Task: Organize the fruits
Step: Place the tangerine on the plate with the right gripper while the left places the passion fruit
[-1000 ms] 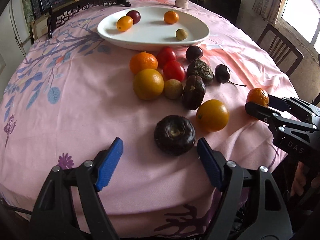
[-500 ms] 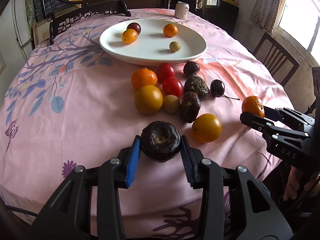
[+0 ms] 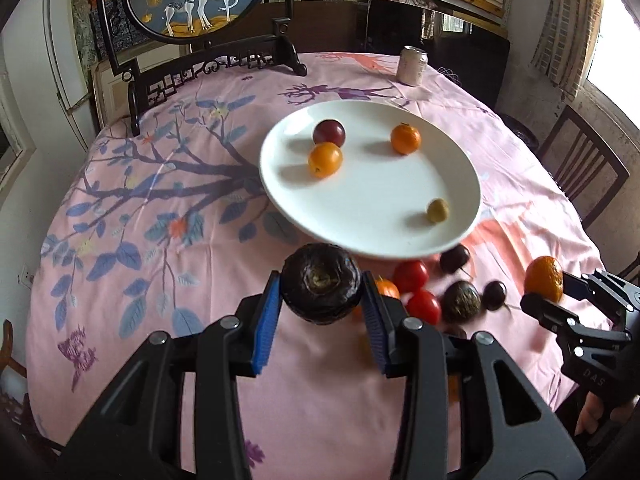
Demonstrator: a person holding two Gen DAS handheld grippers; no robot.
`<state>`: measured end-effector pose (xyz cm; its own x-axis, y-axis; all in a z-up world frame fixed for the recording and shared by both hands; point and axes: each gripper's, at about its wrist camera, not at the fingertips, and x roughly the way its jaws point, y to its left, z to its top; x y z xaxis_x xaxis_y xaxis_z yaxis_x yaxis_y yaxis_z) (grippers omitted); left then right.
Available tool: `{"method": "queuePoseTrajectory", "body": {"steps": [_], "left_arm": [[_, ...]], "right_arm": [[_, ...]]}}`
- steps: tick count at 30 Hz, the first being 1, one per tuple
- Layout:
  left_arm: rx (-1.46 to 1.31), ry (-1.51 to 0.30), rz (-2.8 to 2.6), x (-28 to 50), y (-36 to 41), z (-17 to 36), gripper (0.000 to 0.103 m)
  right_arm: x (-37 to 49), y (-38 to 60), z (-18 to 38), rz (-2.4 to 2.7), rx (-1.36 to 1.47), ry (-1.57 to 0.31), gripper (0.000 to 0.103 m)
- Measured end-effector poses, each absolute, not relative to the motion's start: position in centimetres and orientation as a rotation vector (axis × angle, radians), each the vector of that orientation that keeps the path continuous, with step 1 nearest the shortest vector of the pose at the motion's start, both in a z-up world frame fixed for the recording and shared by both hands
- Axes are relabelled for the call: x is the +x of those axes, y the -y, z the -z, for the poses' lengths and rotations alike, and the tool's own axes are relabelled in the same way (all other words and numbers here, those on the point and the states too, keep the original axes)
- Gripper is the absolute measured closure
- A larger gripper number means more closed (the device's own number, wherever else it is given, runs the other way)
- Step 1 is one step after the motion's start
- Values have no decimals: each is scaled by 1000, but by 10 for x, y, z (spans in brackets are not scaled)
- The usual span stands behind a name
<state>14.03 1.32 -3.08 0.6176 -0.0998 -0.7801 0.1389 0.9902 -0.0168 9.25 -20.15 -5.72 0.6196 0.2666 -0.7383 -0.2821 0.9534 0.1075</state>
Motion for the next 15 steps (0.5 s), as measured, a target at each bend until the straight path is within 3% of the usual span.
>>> {"method": "queuePoseTrajectory", "body": {"steps": [6, 15], "left_arm": [[29, -944, 77, 239, -16, 22, 63], [-2, -1033, 48, 314, -19, 54, 63]], "right_arm": [[179, 184, 35, -296, -31, -841, 58], [280, 181, 70, -238, -9, -955, 59]]}}
